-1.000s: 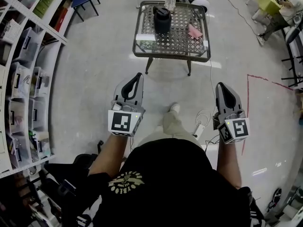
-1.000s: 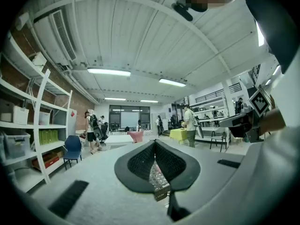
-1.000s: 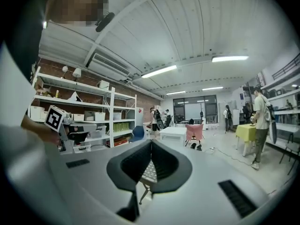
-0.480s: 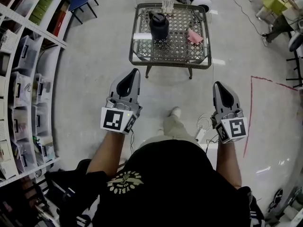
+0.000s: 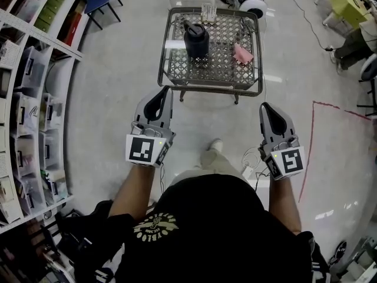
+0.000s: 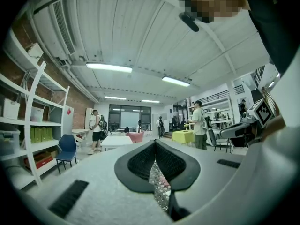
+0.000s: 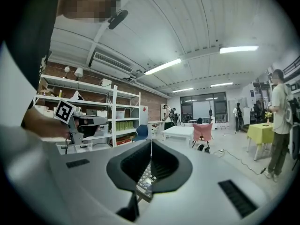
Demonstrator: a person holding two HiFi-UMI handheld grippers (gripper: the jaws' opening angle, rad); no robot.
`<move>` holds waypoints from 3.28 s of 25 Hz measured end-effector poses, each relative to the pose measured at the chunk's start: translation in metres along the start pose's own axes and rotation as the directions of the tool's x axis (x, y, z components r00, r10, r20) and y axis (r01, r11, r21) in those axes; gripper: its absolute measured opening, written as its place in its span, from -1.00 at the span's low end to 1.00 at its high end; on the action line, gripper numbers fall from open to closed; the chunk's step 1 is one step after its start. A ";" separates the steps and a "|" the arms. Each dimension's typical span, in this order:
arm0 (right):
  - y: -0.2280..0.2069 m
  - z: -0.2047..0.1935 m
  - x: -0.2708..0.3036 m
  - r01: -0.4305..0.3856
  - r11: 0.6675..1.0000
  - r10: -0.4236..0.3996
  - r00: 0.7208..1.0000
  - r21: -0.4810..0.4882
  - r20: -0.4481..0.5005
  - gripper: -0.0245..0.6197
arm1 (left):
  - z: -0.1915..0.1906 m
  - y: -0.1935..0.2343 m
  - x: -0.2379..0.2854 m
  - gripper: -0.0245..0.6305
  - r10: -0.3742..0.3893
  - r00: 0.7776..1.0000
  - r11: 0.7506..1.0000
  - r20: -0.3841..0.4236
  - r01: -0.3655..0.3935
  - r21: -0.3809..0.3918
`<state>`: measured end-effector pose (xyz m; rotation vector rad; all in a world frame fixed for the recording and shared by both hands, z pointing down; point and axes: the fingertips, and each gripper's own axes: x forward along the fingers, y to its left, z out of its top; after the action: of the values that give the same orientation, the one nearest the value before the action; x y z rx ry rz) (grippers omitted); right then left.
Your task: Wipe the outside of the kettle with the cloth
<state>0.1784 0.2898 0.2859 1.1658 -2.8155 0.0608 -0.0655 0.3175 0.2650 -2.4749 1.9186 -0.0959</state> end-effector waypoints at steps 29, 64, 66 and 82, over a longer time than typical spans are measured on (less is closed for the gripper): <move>-0.075 -0.003 0.054 -0.056 0.998 0.056 0.998 0.036 0.002 -0.89 | 0.006 0.016 0.070 -0.91 0.097 0.995 0.995 -0.006 -0.097 0.019; -0.116 0.017 0.249 0.139 0.989 -0.137 0.990 0.044 -0.036 -0.89 | -0.012 0.179 0.270 -0.91 -0.117 0.993 0.993 -0.014 0.117 -0.017; -0.117 0.015 0.253 0.175 0.983 -0.172 0.983 0.060 -0.058 -0.89 | -0.017 0.185 0.279 -0.91 -0.144 0.989 0.989 -0.017 0.144 -0.028; -0.134 0.005 0.274 0.242 0.969 -0.237 0.966 0.043 -0.100 -0.89 | -0.063 0.186 0.338 -0.91 -0.255 0.965 0.965 -0.062 0.251 -0.070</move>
<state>0.0797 0.0019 0.3090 1.4649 -2.5863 0.1714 -0.1646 -0.0540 0.3343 -2.7831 1.6403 -0.1289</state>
